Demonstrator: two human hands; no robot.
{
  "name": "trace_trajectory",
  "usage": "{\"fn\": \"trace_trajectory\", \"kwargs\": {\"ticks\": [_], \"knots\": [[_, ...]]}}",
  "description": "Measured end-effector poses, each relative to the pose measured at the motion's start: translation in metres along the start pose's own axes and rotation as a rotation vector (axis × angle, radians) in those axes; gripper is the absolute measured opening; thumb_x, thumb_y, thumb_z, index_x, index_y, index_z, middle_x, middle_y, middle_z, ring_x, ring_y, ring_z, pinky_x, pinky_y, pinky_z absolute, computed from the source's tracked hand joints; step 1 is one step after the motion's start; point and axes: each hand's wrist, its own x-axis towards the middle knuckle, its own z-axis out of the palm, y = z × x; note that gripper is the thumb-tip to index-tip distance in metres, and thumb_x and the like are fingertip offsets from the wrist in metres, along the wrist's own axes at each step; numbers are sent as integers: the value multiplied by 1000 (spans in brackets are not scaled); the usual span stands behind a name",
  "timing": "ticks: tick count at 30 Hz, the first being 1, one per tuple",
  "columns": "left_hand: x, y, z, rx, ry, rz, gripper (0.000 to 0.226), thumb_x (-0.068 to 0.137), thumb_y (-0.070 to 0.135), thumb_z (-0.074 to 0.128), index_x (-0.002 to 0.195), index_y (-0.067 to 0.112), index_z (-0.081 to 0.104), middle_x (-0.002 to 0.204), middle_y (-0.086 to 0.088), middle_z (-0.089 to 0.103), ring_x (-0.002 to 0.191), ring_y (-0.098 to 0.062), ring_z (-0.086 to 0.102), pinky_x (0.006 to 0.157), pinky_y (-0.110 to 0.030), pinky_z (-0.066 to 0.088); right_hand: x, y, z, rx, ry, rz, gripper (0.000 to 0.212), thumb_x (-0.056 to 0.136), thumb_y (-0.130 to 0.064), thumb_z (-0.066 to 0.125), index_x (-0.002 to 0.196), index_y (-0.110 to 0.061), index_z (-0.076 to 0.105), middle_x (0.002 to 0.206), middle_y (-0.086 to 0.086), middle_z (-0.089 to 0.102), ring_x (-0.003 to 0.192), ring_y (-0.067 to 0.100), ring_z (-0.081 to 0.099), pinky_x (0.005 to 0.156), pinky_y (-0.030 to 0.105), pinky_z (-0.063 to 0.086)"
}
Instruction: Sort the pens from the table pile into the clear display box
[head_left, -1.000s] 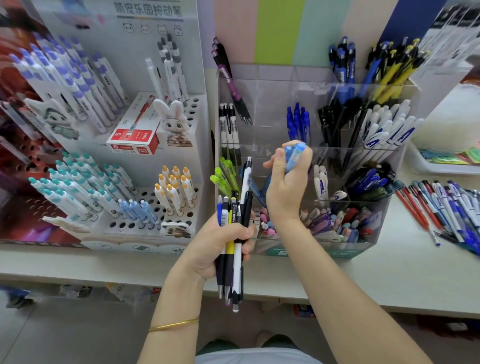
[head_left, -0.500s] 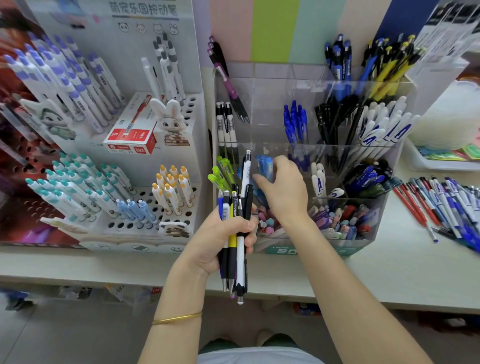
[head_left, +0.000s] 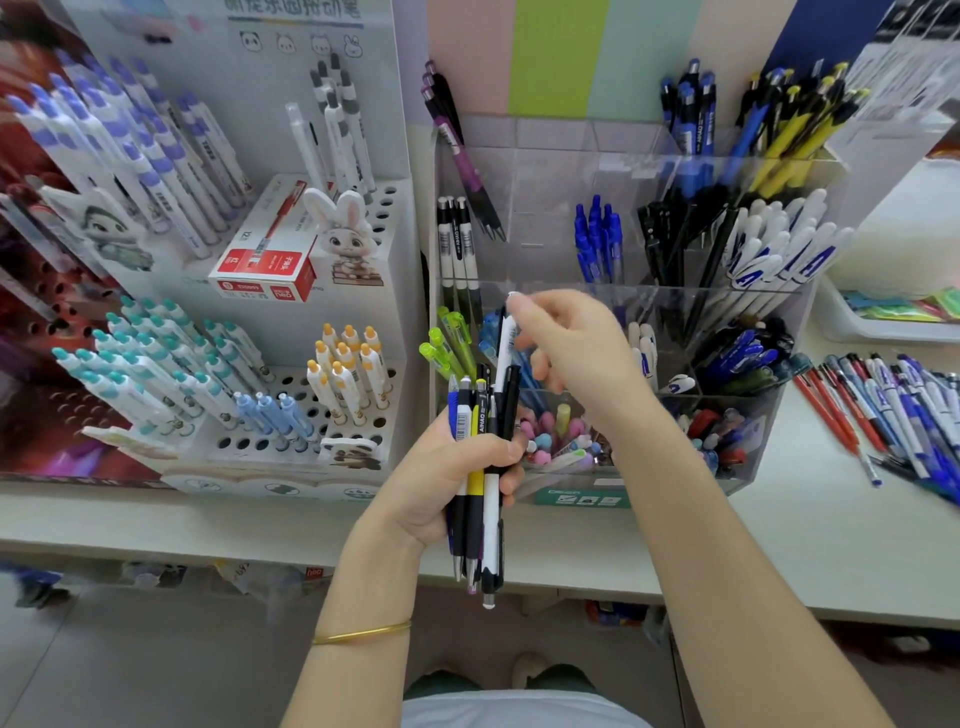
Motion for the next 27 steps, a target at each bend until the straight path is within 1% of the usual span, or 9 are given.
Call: {"fn": "trace_trajectory", "kwargs": {"ticks": [3, 6, 10, 12, 15, 17, 21, 24, 27], "knots": [[0, 1, 2, 5, -10, 2, 23, 74, 0, 56, 95, 9, 53, 65, 0, 54, 50, -12, 49, 48, -25, 44, 3, 4, 3, -67, -58, -8, 30, 92, -29, 61, 84, 1, 63, 54, -6, 53, 40, 0, 43, 43, 12, 37], [-1, 1, 1, -4, -27, 4, 18, 74, 1, 60, 89, 12, 58, 65, 0, 54, 51, -11, 50, 49, -24, 45, 6, 6, 6, 100, 58, -33, 31, 95, -23, 57, 88, 7, 61, 62, 6, 52, 48, 7, 46, 45, 14, 39], [0, 4, -1, -15, -69, -10, 12, 70, 12, 70, 79, 19, 66, 68, -6, 50, 53, -13, 51, 51, -26, 46, 7, 1, 9, 332, 249, -90, 22, 96, -20, 55, 84, -2, 60, 64, 1, 49, 54, 9, 45, 47, 15, 39], [0, 4, -2, -32, -62, -41, 16, 69, 12, 70, 84, 15, 64, 68, -5, 50, 53, -13, 51, 51, -26, 47, 5, -4, 5, 447, 366, -123, 17, 97, -19, 53, 87, -6, 58, 63, -1, 51, 51, 7, 46, 44, 18, 40], [0, 3, 0, -81, 38, -59, 21, 72, 5, 67, 91, 8, 58, 68, -5, 49, 52, -13, 50, 49, -26, 47, -1, -7, -7, 519, 481, -200, 8, 97, -15, 53, 90, -13, 56, 75, 4, 60, 59, 9, 60, 48, 21, 49], [2, 5, 3, -148, 107, -30, 13, 75, 4, 62, 86, 7, 56, 67, -6, 48, 51, -13, 49, 48, -25, 47, -10, -4, -11, 539, 446, -228, 8, 96, -8, 54, 93, -15, 57, 86, 11, 63, 69, 18, 68, 57, 27, 55], [10, 14, 16, -271, 209, 26, 11, 87, 2, 60, 84, 7, 51, 63, -5, 48, 49, -12, 49, 46, -24, 49, -37, 7, -8, 574, 319, -254, 12, 90, 4, 57, 95, -7, 59, 98, 17, 65, 82, 27, 70, 68, 32, 57], [15, 20, 29, -364, 323, 46, 17, 95, 2, 48, 79, 6, 52, 59, -6, 51, 41, -13, 50, 42, -22, 48, -58, 13, -4, 411, 240, -380, 16, 85, 8, 62, 92, -5, 59, 103, 15, 64, 90, 25, 69, 76, 31, 57], [23, 21, 36, -338, 480, 100, 16, 95, 0, 46, 81, 3, 53, 63, -10, 55, 44, -15, 56, 42, -25, 51, -76, 19, -2, 239, 166, -422, 14, 82, 2, 67, 88, -8, 60, 95, 4, 66, 89, 15, 66, 75, 26, 54]]}}
